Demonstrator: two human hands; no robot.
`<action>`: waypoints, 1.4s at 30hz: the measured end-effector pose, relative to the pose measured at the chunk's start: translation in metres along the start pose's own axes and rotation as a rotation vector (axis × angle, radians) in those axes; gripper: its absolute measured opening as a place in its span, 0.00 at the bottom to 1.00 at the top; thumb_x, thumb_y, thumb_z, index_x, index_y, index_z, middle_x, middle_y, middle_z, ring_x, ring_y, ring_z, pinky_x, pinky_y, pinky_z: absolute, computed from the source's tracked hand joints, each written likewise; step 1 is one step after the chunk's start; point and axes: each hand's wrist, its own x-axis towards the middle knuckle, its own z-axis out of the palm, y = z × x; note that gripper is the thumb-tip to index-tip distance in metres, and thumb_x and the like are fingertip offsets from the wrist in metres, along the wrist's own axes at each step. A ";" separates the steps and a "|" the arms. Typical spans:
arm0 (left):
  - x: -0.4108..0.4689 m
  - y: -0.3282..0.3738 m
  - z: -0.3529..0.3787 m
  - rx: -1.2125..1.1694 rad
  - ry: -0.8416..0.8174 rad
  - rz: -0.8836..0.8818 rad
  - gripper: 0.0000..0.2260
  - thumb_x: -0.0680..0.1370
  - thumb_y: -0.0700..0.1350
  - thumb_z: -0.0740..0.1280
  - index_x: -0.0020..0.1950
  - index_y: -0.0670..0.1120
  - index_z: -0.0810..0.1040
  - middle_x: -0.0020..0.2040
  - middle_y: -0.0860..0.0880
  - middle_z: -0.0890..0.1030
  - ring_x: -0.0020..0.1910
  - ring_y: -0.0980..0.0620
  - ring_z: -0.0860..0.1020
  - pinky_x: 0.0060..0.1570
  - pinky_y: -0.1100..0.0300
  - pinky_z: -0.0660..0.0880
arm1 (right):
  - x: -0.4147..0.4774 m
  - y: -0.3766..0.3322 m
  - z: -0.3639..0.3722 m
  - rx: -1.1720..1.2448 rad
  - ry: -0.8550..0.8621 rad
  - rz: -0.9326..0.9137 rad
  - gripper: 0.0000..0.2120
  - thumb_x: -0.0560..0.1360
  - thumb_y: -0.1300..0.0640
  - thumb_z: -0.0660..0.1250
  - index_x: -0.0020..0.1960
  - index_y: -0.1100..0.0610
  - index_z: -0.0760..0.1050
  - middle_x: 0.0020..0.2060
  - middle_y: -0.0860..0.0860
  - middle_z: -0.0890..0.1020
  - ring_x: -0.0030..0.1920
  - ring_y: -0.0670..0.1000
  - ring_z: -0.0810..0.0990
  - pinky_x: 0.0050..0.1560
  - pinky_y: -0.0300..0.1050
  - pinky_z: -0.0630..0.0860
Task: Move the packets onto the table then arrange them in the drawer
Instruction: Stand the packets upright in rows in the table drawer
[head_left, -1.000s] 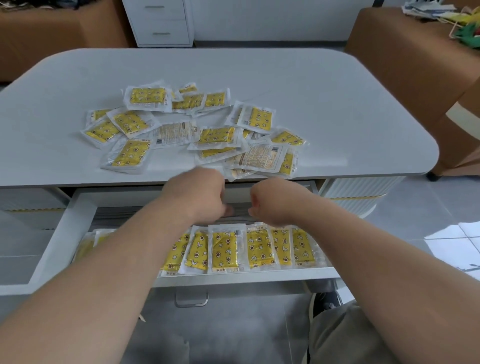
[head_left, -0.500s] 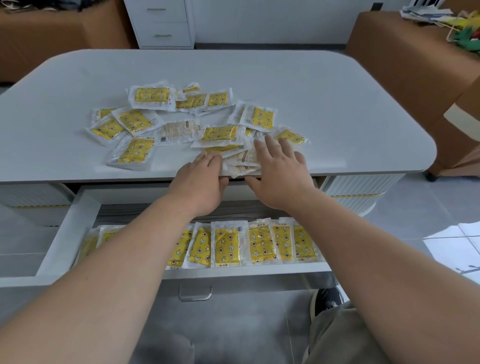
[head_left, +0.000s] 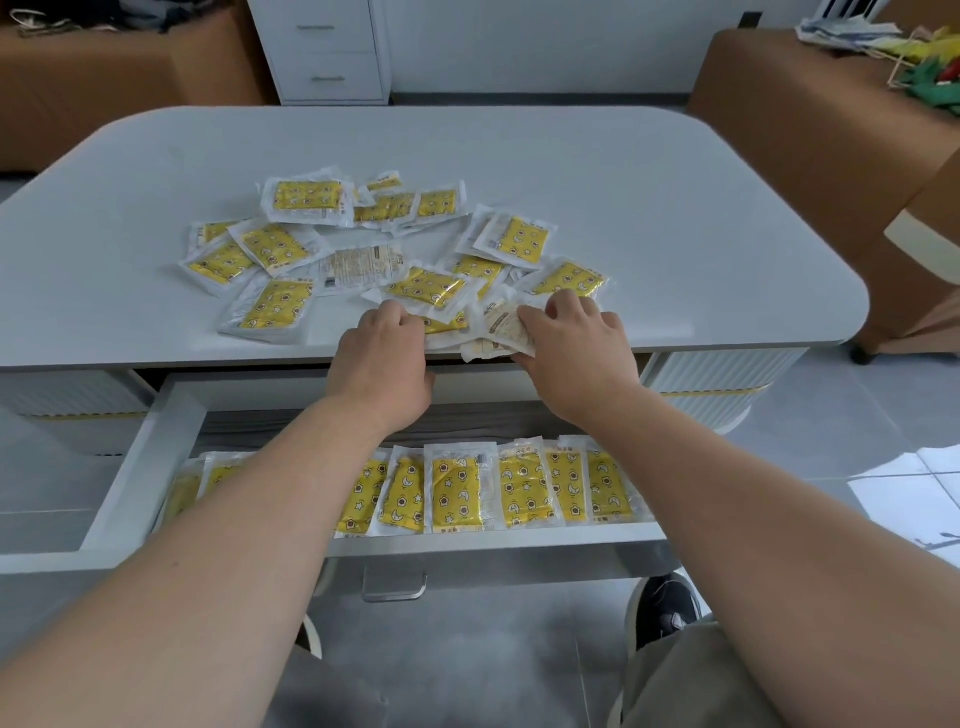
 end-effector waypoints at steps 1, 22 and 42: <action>0.000 0.001 0.001 -0.018 0.005 -0.002 0.15 0.77 0.46 0.71 0.62 0.43 0.75 0.59 0.46 0.72 0.58 0.46 0.73 0.54 0.54 0.73 | 0.000 0.000 0.000 -0.003 0.010 0.002 0.19 0.81 0.47 0.66 0.69 0.51 0.71 0.61 0.54 0.73 0.62 0.56 0.73 0.61 0.53 0.70; 0.011 -0.003 -0.015 -0.191 0.020 0.029 0.11 0.80 0.45 0.65 0.61 0.52 0.82 0.46 0.50 0.72 0.49 0.44 0.75 0.43 0.54 0.72 | 0.037 0.000 -0.007 0.130 -0.021 0.033 0.06 0.78 0.59 0.67 0.54 0.56 0.73 0.49 0.52 0.79 0.47 0.54 0.72 0.47 0.47 0.65; 0.011 0.002 -0.041 -1.371 0.238 -0.328 0.11 0.73 0.37 0.76 0.54 0.44 0.83 0.49 0.53 0.86 0.50 0.58 0.84 0.51 0.63 0.79 | 0.032 -0.008 -0.045 1.136 0.201 0.483 0.11 0.80 0.54 0.67 0.49 0.62 0.79 0.43 0.58 0.85 0.44 0.61 0.83 0.45 0.58 0.83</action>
